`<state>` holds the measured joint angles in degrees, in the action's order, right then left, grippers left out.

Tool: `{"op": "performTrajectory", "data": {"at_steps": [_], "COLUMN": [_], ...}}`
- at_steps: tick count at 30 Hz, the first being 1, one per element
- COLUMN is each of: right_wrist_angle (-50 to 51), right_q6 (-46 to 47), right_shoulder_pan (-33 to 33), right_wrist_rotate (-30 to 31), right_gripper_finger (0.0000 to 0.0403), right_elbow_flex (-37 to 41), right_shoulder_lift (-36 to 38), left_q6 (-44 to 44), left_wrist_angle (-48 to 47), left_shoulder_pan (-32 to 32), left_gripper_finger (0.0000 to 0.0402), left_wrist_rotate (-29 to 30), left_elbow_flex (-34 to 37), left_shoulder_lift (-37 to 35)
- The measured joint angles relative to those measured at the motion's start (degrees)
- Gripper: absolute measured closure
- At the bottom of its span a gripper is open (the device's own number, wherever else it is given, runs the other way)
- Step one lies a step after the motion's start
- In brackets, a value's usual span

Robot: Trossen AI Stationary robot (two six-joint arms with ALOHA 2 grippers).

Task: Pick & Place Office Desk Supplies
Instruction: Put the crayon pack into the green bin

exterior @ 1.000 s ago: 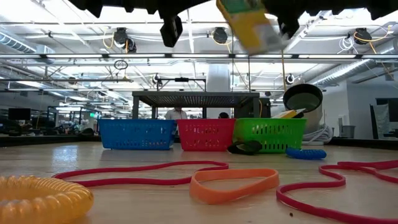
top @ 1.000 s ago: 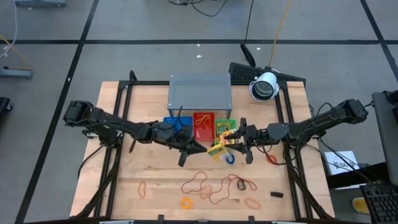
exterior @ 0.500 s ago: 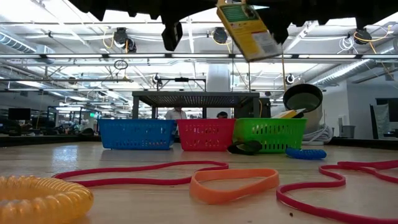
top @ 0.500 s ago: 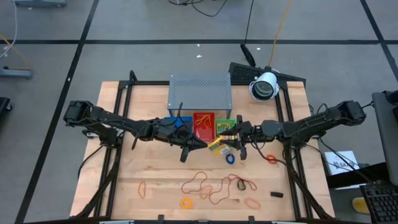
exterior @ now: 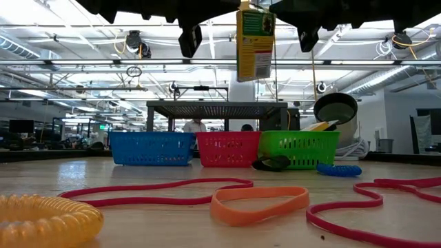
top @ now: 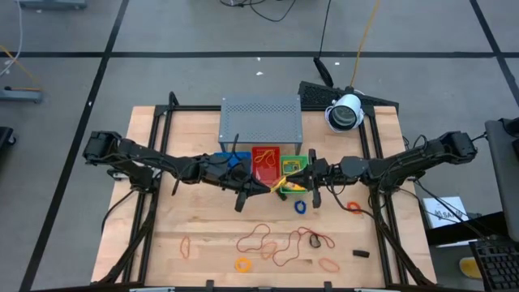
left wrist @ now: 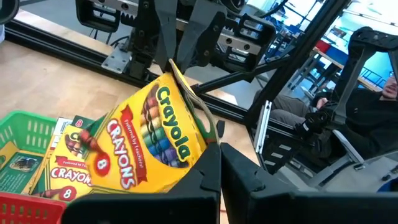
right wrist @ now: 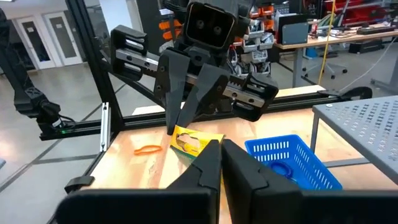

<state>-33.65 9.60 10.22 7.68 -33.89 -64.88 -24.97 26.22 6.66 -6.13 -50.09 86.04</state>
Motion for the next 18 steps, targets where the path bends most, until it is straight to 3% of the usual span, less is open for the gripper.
{"op": "performTrajectory", "data": {"at_steps": [8, 18], "right_wrist_angle": [0.58, 7.41], "right_q6": [-0.2, -0.76], "right_shoulder_pan": [0.0, -0.02], "right_wrist_rotate": [3.32, 11.91], "right_gripper_finger": [0.0402, 0.0402], "right_elbow_flex": [0.0, 0.04], "right_shoulder_lift": [0.01, 1.87], "left_q6": [-3.27, -1.65], "left_wrist_angle": [0.1, 0.44], "left_shoulder_pan": [-0.65, -3.83], "left_gripper_finger": [0.039, 0.0396], "left_wrist_rotate": [0.12, -0.95], "left_elbow_flex": [-0.02, -0.02], "left_shoulder_lift": [0.0, 0.0]}}
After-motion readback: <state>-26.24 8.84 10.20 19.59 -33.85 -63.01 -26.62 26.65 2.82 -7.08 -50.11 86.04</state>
